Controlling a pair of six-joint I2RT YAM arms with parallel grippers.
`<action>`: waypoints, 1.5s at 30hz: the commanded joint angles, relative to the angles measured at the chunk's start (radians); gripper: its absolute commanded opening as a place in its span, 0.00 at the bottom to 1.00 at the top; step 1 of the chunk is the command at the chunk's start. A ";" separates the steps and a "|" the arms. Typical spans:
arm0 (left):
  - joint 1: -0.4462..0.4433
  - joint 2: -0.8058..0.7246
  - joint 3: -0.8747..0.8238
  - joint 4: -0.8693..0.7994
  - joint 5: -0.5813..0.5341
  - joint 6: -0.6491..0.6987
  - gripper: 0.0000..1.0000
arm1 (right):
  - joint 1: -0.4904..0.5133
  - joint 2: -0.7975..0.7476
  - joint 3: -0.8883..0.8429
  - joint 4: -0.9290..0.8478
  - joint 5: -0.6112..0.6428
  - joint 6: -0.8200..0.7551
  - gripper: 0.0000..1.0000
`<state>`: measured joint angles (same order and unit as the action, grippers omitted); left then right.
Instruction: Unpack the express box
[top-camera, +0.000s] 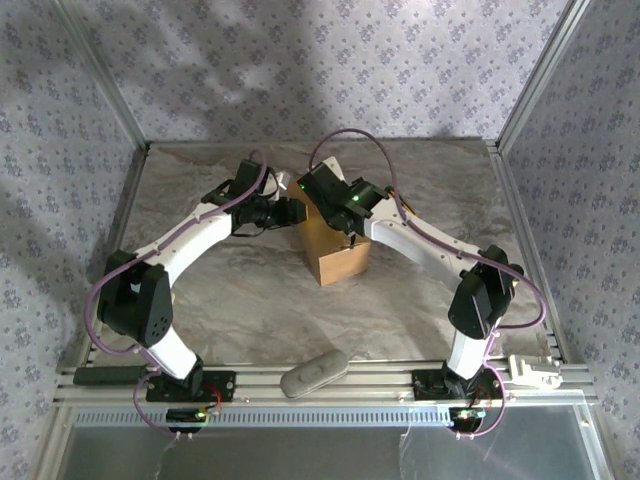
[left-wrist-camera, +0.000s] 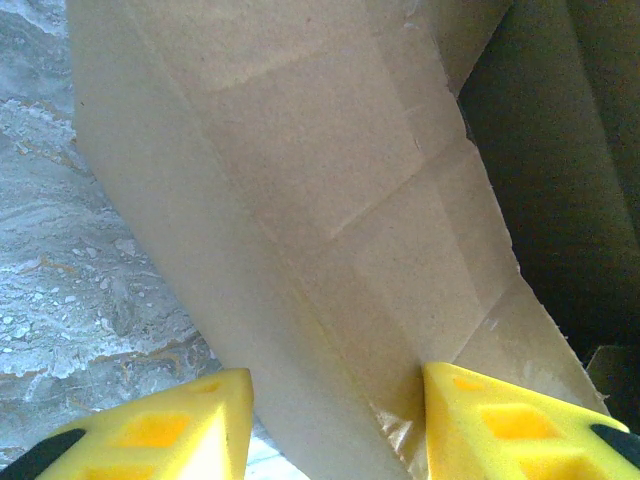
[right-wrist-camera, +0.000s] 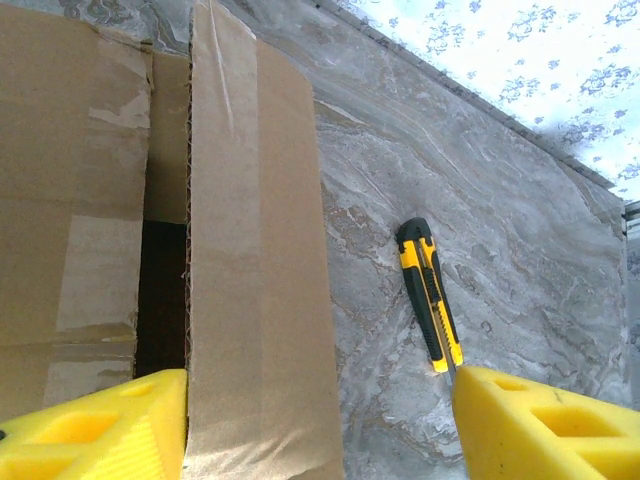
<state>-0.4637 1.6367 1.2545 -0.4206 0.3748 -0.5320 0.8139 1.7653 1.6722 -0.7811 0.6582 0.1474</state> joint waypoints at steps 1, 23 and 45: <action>0.016 0.100 -0.098 -0.288 -0.166 0.046 0.46 | -0.040 -0.064 0.017 -0.046 0.101 -0.030 0.69; 0.014 0.092 -0.099 -0.272 -0.151 0.041 0.45 | -0.067 -0.083 0.017 -0.039 0.073 -0.053 0.70; 0.007 0.046 -0.054 -0.314 -0.187 0.046 0.45 | -0.248 -0.180 -0.125 0.007 -0.223 0.064 0.69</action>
<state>-0.4610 1.6173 1.2568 -0.4599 0.3443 -0.5209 0.5934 1.6218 1.5841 -0.7696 0.4885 0.1692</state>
